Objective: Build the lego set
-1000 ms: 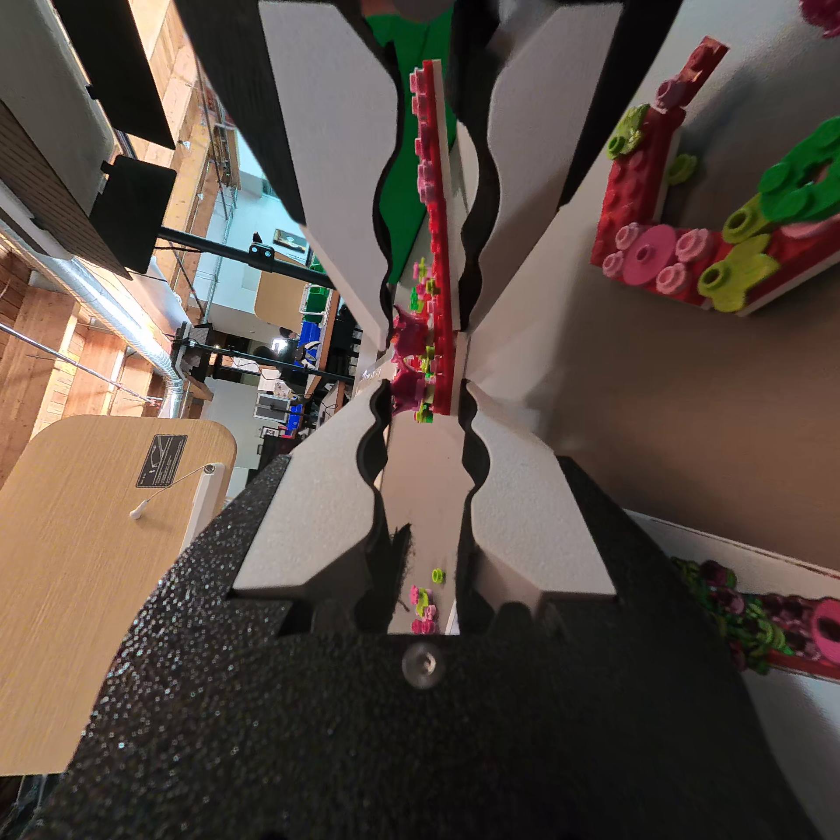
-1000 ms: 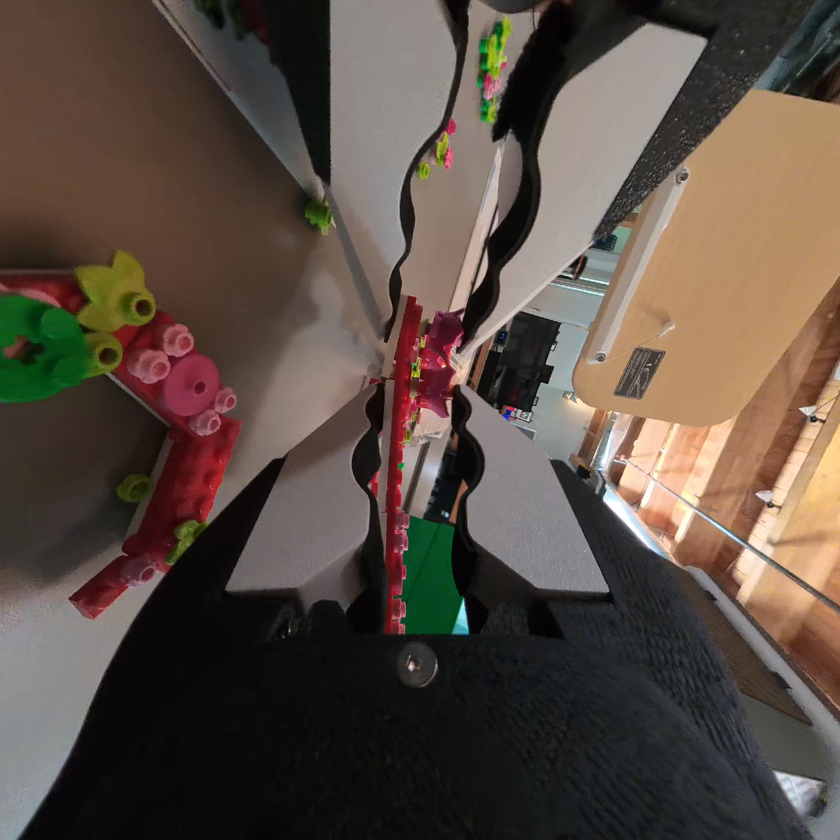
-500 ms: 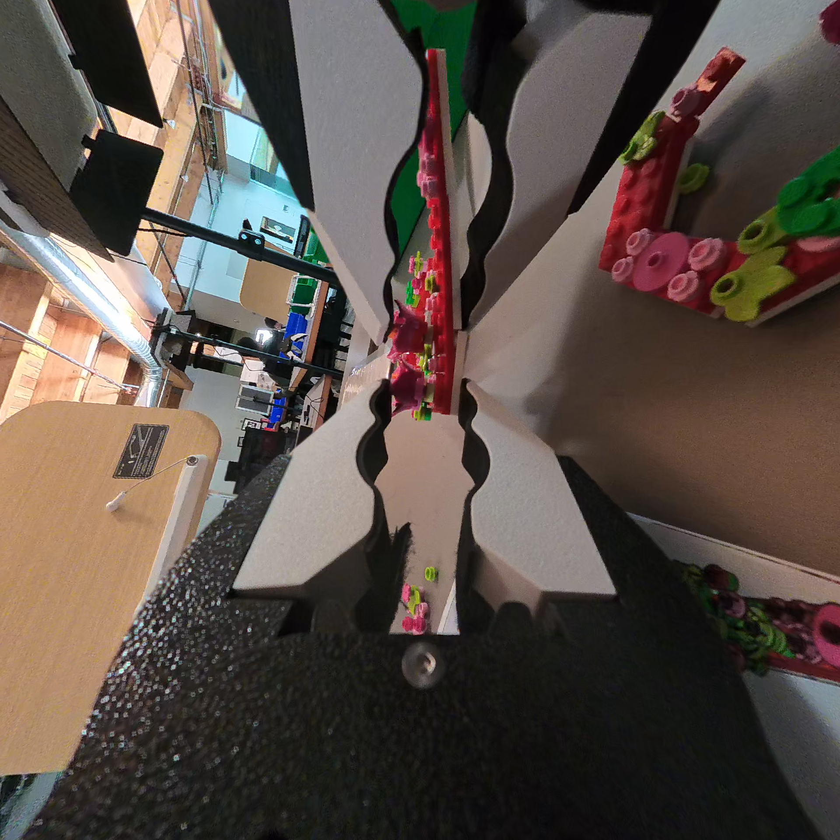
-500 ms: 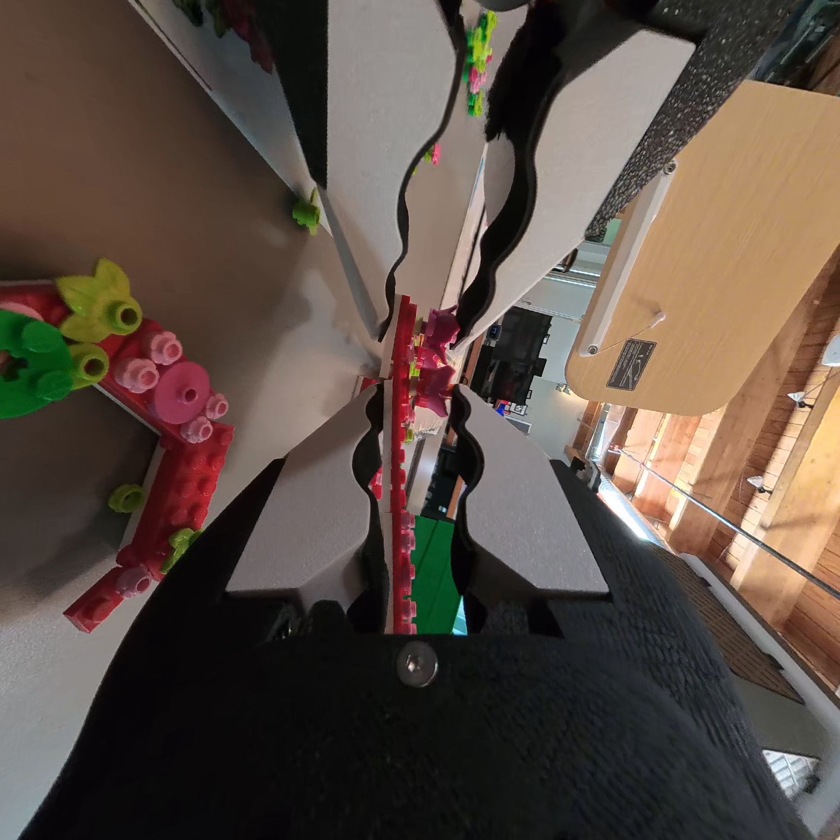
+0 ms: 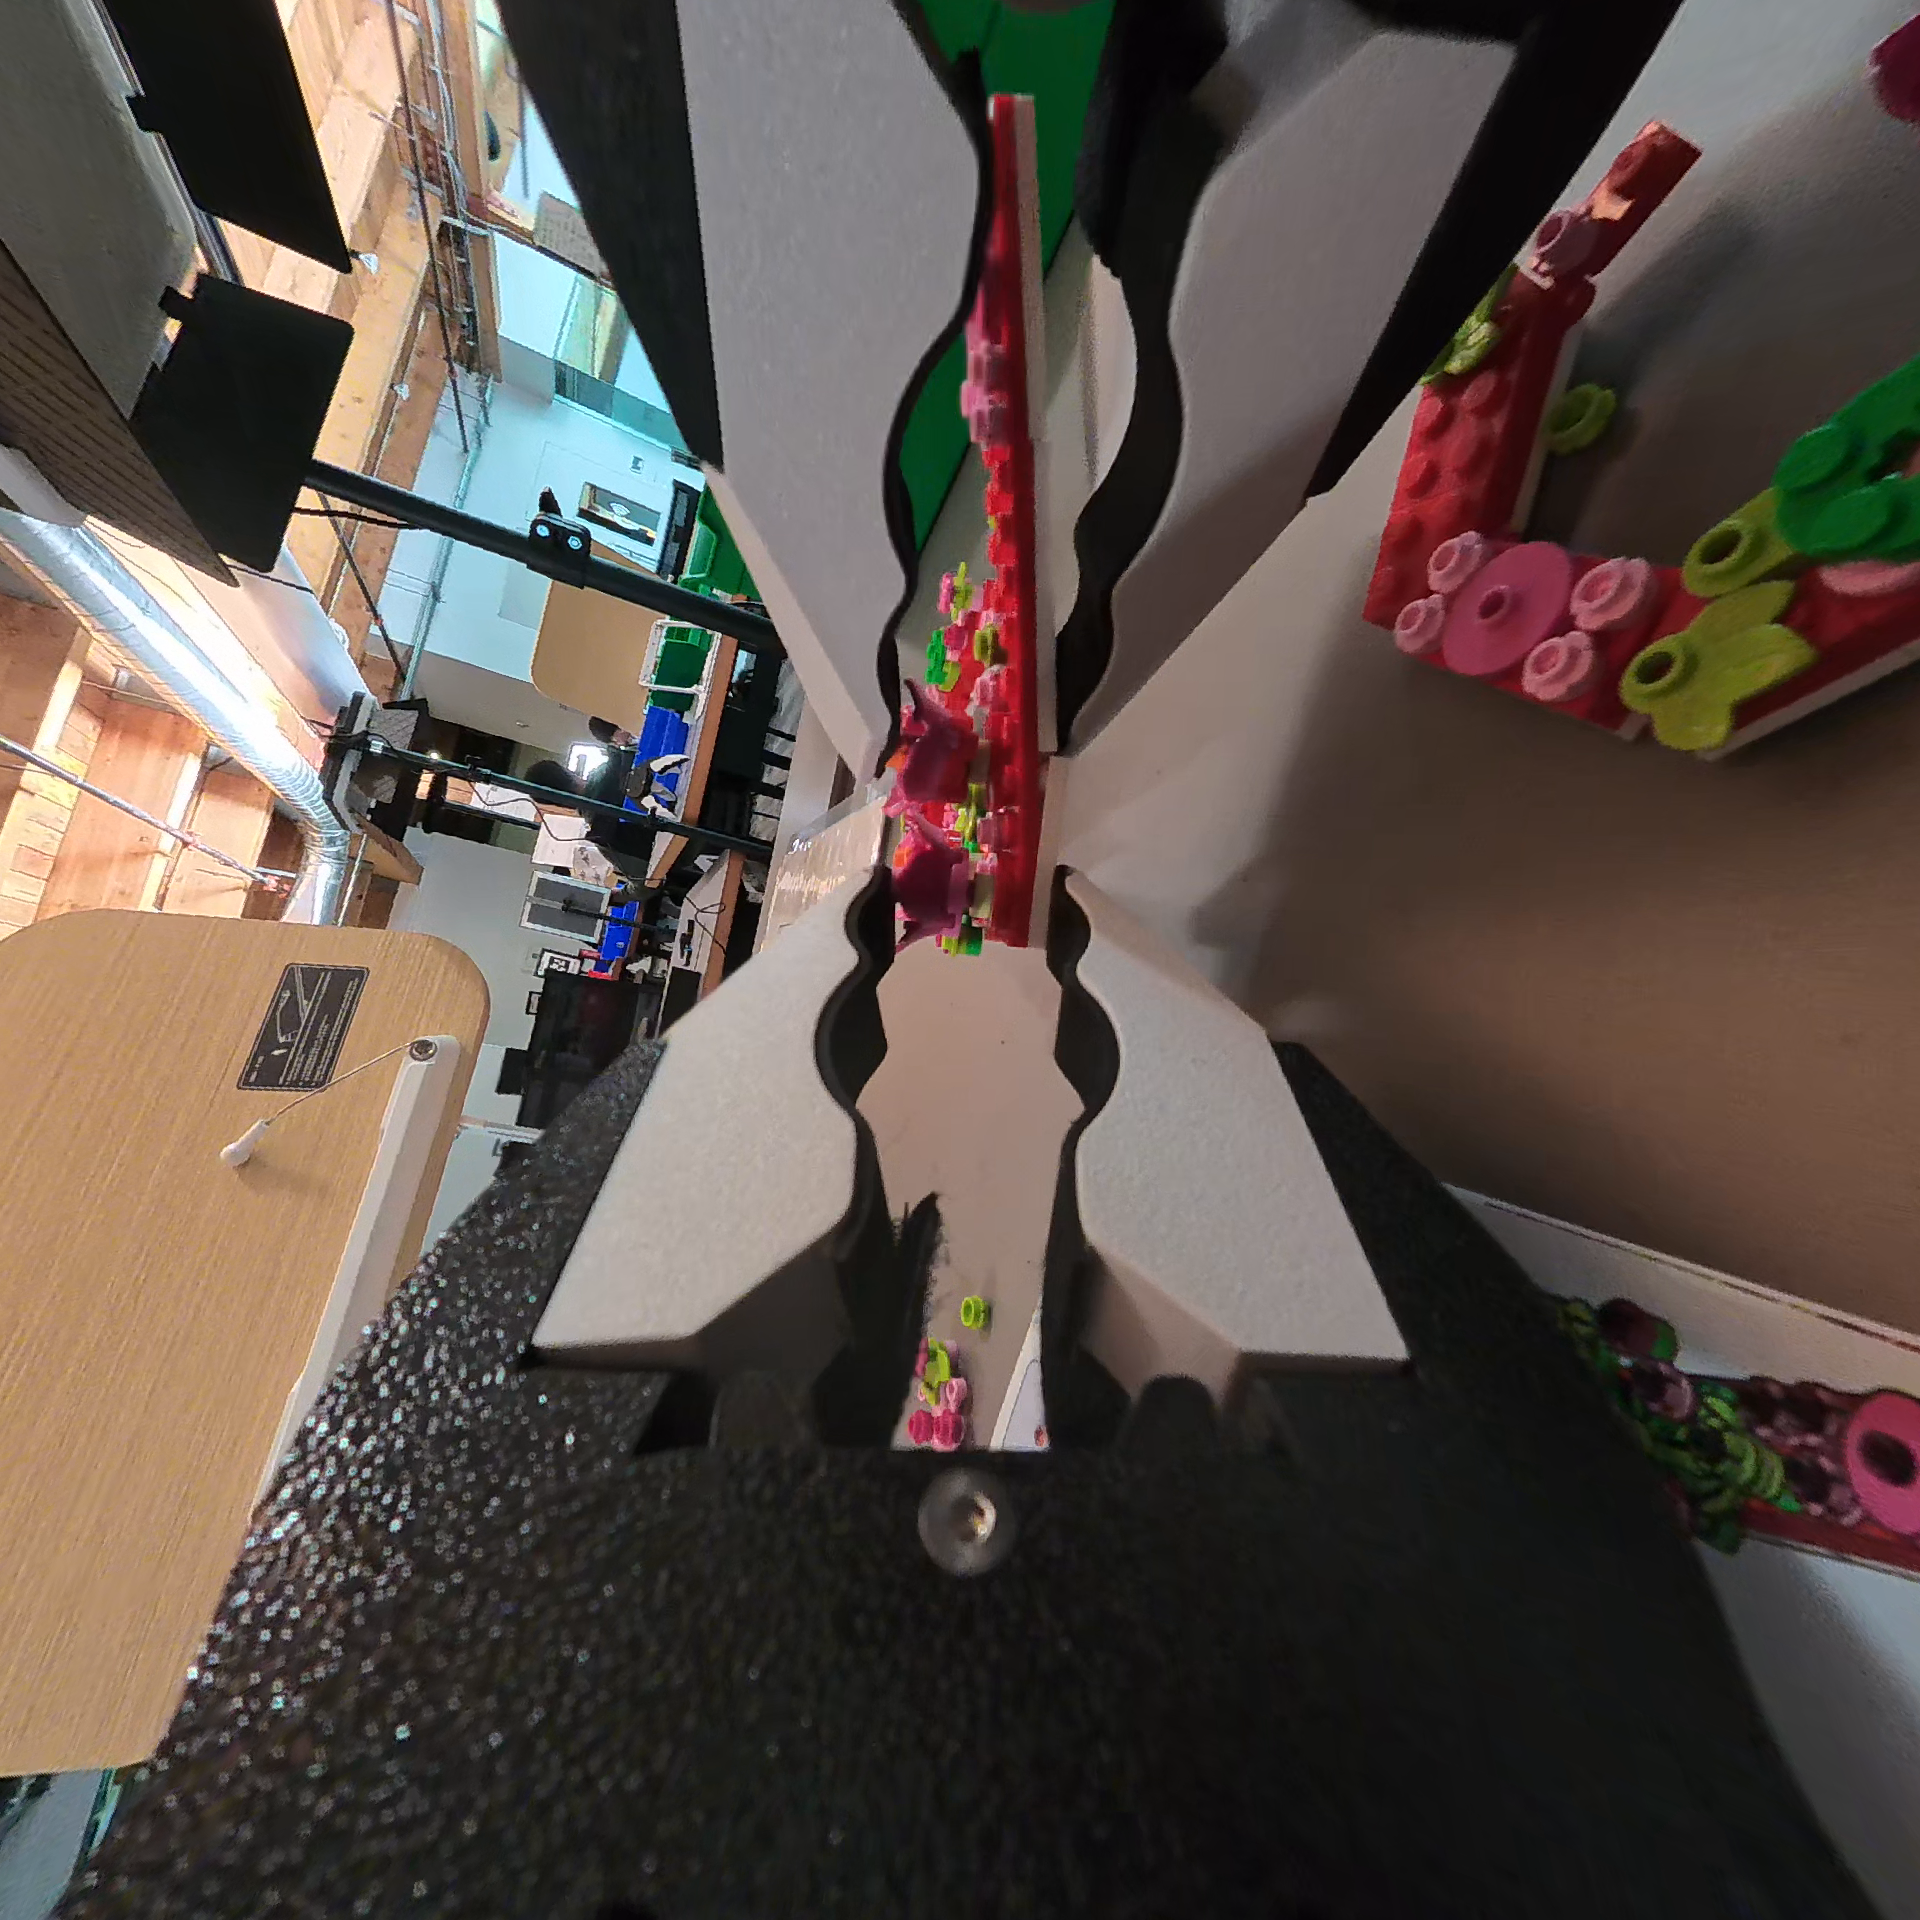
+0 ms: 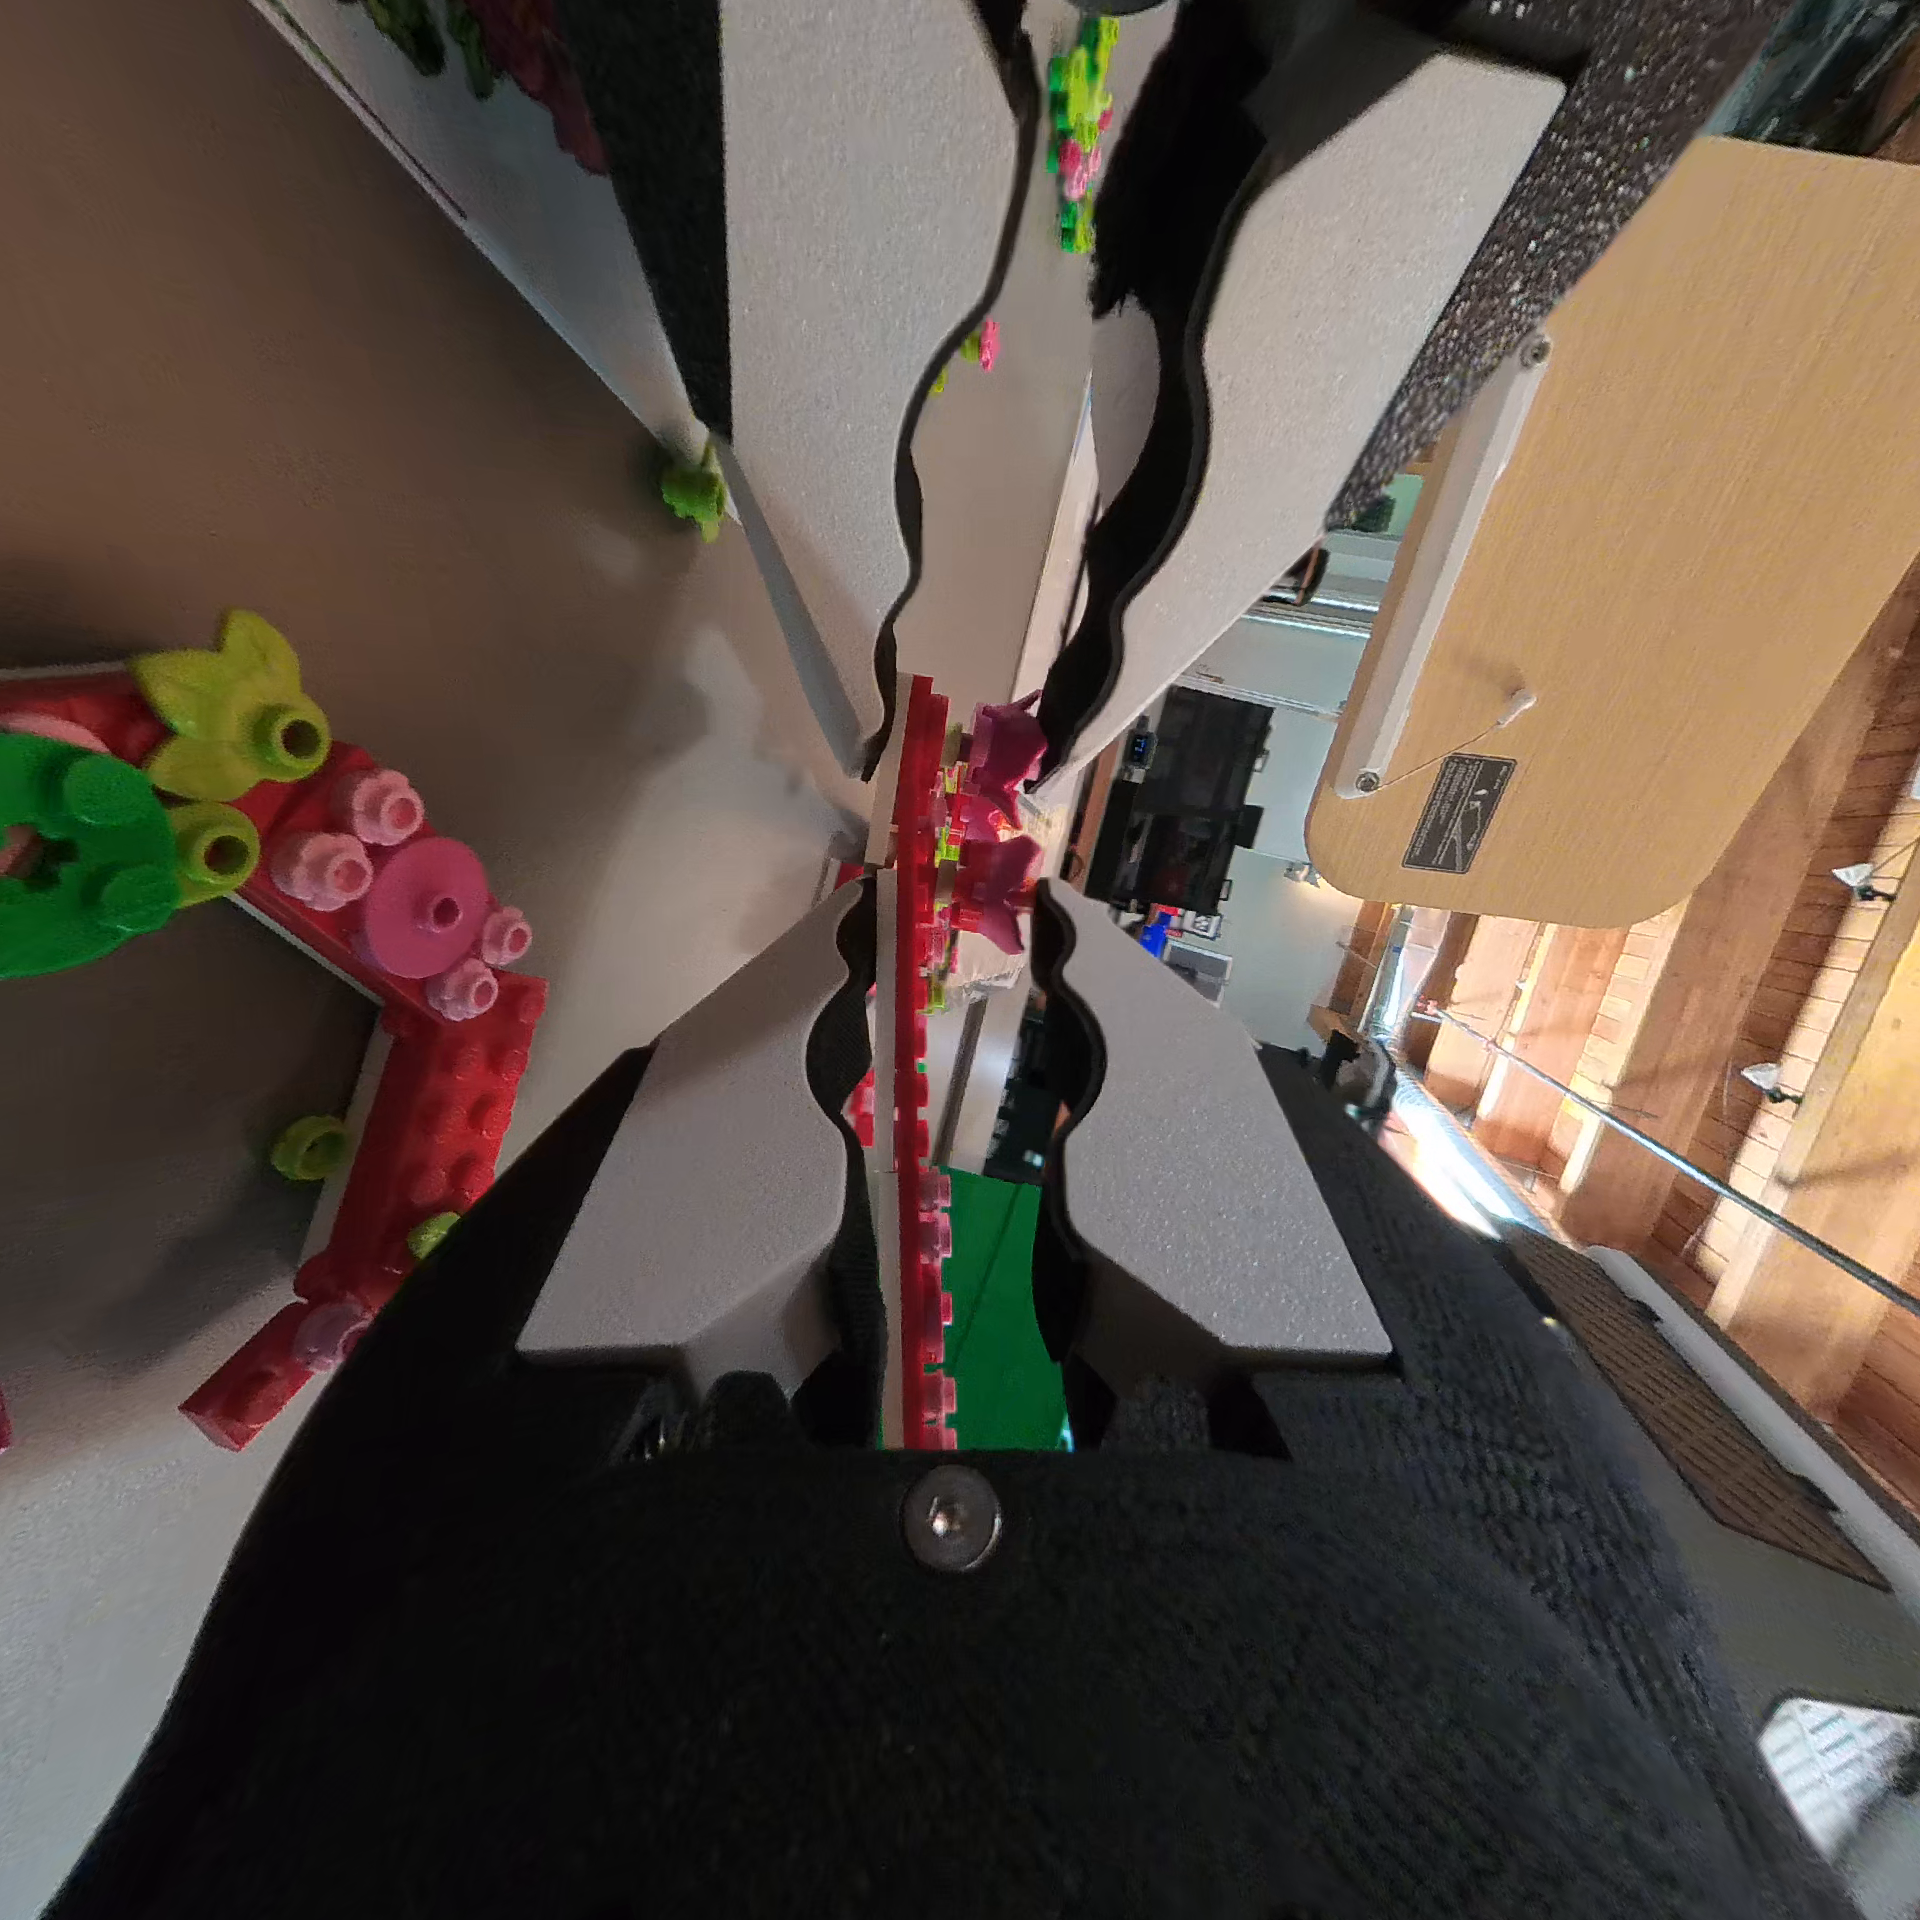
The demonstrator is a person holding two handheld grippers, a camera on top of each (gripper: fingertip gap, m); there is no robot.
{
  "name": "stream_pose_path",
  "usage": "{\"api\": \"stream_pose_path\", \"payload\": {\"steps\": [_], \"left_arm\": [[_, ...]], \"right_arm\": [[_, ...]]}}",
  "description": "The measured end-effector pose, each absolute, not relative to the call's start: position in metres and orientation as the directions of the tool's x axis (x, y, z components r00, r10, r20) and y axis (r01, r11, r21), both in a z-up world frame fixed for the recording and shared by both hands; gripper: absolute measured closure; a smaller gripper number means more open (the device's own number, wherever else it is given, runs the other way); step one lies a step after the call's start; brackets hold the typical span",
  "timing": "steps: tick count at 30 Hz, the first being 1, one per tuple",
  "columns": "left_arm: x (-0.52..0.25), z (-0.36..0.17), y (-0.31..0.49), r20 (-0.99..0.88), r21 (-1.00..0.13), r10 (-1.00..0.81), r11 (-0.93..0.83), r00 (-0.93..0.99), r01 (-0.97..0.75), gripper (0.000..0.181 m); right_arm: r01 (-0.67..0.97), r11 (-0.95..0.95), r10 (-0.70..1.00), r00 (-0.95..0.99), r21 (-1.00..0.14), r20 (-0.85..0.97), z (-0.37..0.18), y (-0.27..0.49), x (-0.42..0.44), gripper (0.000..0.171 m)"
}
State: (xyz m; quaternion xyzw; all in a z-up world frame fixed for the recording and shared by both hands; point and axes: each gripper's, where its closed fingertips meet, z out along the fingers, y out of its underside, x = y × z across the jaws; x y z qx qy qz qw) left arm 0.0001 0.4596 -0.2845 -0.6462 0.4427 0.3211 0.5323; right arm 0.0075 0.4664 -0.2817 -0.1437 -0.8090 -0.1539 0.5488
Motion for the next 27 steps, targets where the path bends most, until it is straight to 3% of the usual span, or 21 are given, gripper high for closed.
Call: {"api": "stream_pose_path", "payload": {"steps": [13, 22, 27], "left_arm": [[0.000, -0.292, 0.460, -0.900, -0.362, -0.244, -0.043, 0.361, -0.931, 0.153], [-0.003, -0.289, 0.461, -0.876, -0.419, -0.234, -0.061, 0.421, -0.906, 0.153], [-0.006, -0.287, 0.461, -0.857, -0.456, -0.231, -0.078, 0.461, -0.887, 0.153]], "right_arm": [[0.458, 0.887, 0.243, -0.355, -0.059, 0.903, -0.288, 0.472, 0.022, 0.128], [0.471, 0.881, 0.240, -0.344, -0.055, 0.908, -0.292, 0.473, 0.031, 0.163], [0.491, 0.868, 0.256, -0.313, -0.075, 0.915, -0.292, 0.474, 0.029, 0.165]]}}
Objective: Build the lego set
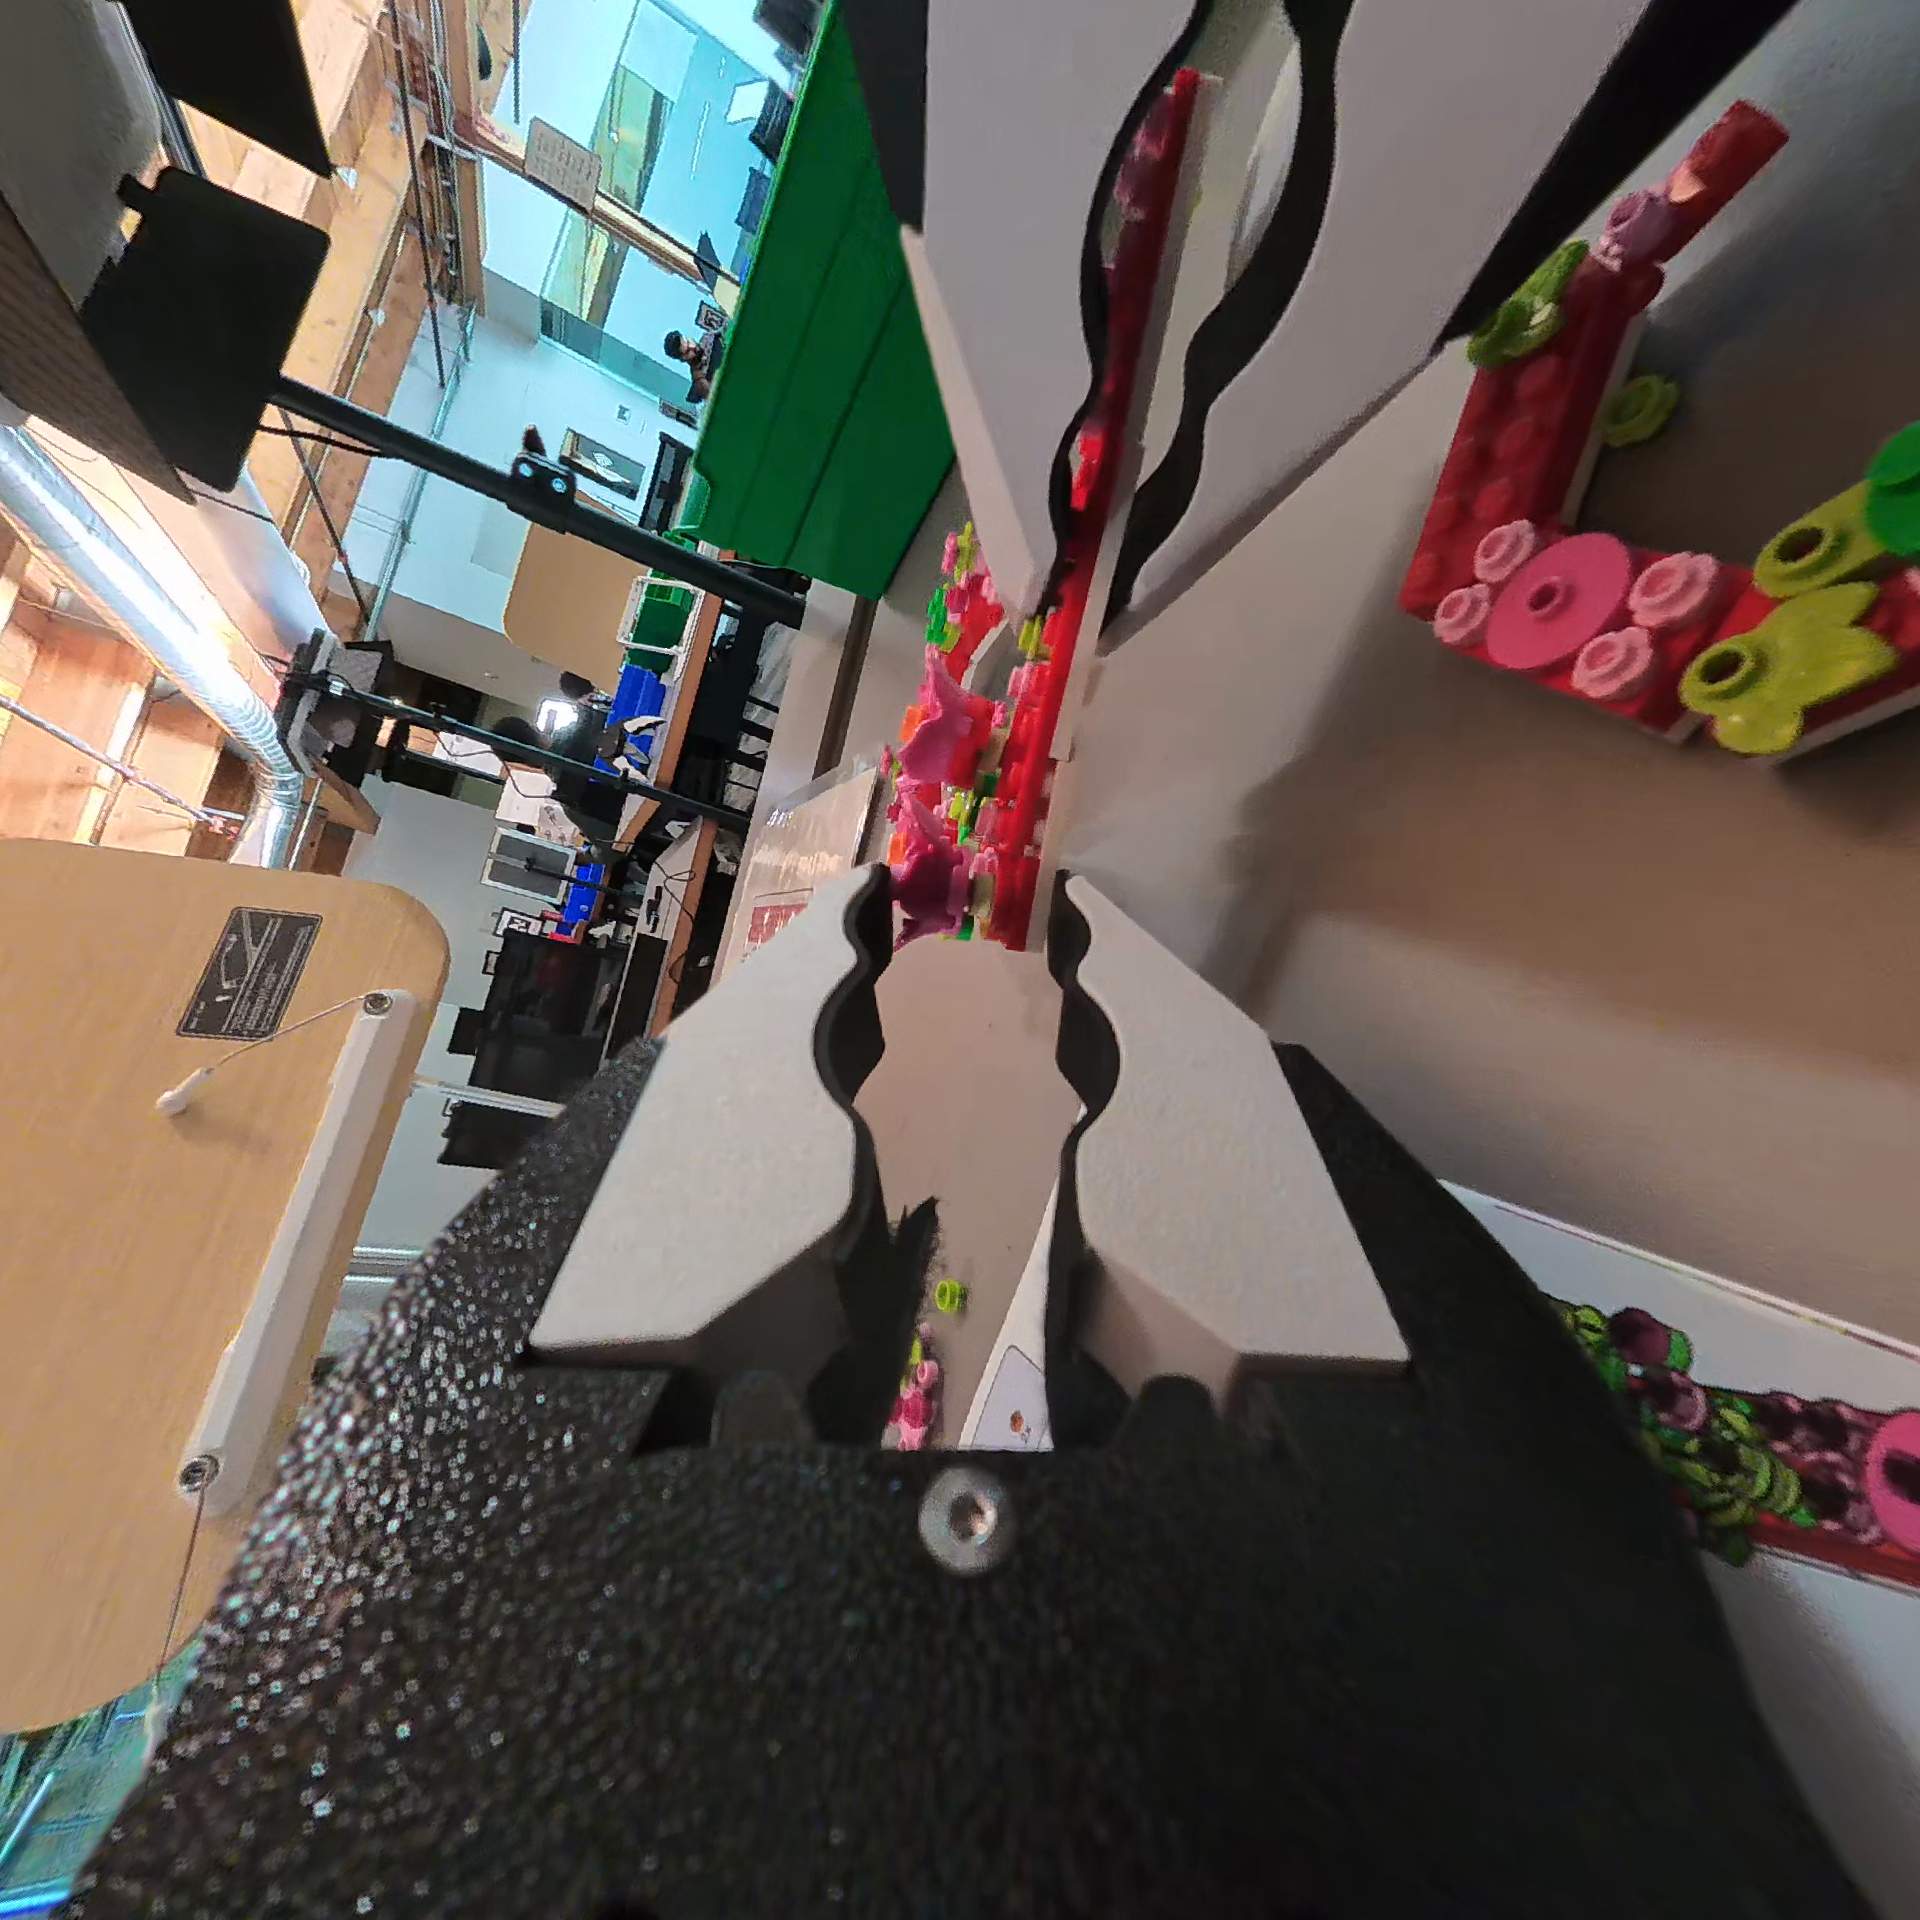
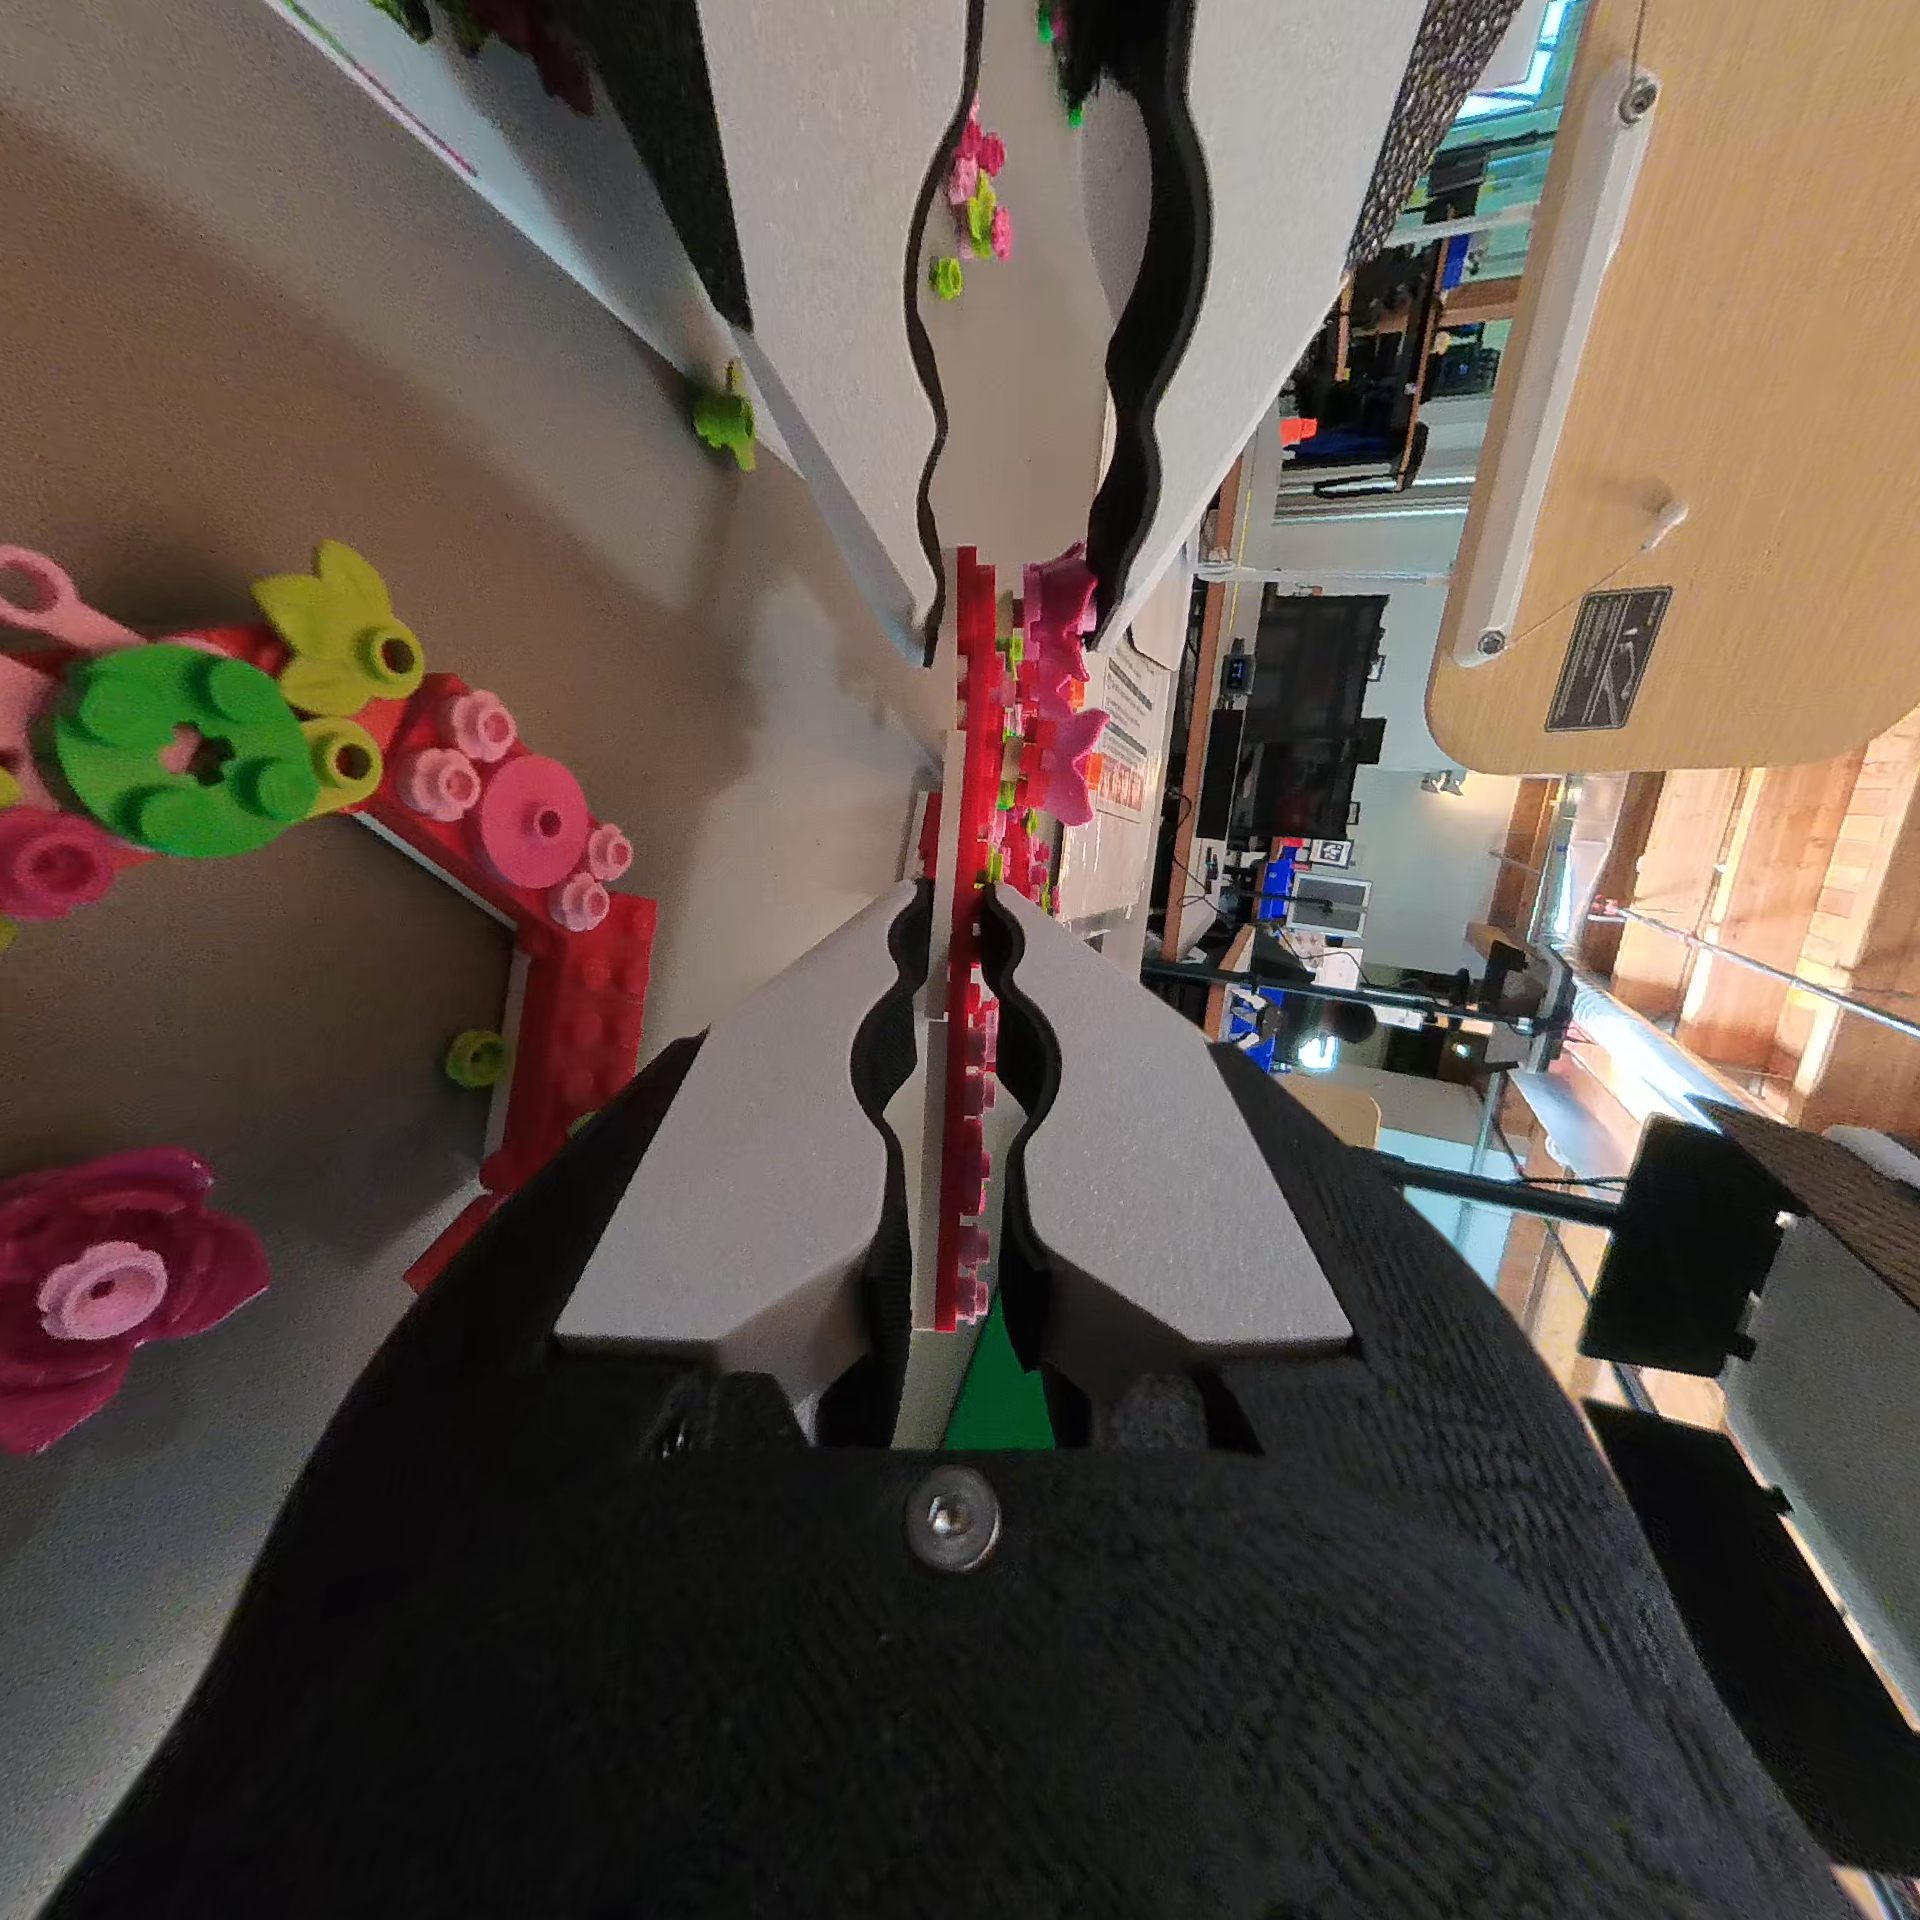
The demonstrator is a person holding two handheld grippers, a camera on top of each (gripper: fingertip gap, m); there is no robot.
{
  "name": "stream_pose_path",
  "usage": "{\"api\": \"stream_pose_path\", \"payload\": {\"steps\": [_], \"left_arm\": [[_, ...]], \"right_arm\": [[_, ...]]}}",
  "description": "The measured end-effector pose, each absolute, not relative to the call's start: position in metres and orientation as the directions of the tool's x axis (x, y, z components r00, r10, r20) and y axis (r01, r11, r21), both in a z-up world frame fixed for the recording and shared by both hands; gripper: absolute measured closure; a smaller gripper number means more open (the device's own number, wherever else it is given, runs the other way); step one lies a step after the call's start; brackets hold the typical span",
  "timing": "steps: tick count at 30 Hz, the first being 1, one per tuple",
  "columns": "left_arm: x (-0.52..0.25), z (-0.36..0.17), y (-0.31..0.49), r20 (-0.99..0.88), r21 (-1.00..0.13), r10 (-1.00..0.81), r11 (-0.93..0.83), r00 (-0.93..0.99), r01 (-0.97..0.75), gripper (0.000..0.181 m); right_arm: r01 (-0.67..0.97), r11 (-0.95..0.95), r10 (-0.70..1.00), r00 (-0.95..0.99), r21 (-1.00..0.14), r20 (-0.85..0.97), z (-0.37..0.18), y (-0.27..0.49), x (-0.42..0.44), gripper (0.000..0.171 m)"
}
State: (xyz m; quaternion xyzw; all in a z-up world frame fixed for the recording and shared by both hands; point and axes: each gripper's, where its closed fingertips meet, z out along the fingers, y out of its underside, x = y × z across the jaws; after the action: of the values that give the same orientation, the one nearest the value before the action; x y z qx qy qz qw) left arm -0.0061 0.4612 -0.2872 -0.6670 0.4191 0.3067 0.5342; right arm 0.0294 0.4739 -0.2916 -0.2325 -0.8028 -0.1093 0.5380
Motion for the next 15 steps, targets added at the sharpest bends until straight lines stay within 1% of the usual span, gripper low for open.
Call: {"api": "stream_pose_path", "payload": {"steps": [2, 7, 11, 12, 15], "left_arm": [[-0.0064, -0.2869, 0.4613, -0.854, -0.460, -0.231, -0.081, 0.466, -0.884, 0.153], [-0.0064, -0.2889, 0.4614, -0.867, -0.434, -0.234, -0.081, 0.440, -0.897, 0.153], [-0.0054, -0.2905, 0.4615, -0.876, -0.414, -0.240, -0.075, 0.419, -0.907, 0.153], [-0.0053, -0.2912, 0.4615, -0.877, -0.409, -0.243, -0.074, 0.415, -0.909, 0.153], [-0.0050, -0.2914, 0.4617, -0.878, -0.407, -0.243, -0.072, 0.412, -0.911, 0.154]], "right_arm": [[0.490, 0.870, 0.240, -0.314, -0.060, 0.919, -0.2909, 0.4743, 0.0291, 0.165], [0.465, 0.884, 0.125, -0.348, 0.056, 0.929, -0.2901, 0.4751, 0.0284, 0.165], [0.461, 0.886, 0.129, -0.364, 0.059, 0.922, -0.2909, 0.4748, 0.0291, 0.164], [0.457, 0.887, 0.132, -0.369, 0.056, 0.920, -0.2915, 0.4743, 0.0294, 0.162], [0.450, 0.893, 0.152, -0.353, 0.025, 0.923, -0.2890, 0.4706, 0.0285, 0.146]]}}
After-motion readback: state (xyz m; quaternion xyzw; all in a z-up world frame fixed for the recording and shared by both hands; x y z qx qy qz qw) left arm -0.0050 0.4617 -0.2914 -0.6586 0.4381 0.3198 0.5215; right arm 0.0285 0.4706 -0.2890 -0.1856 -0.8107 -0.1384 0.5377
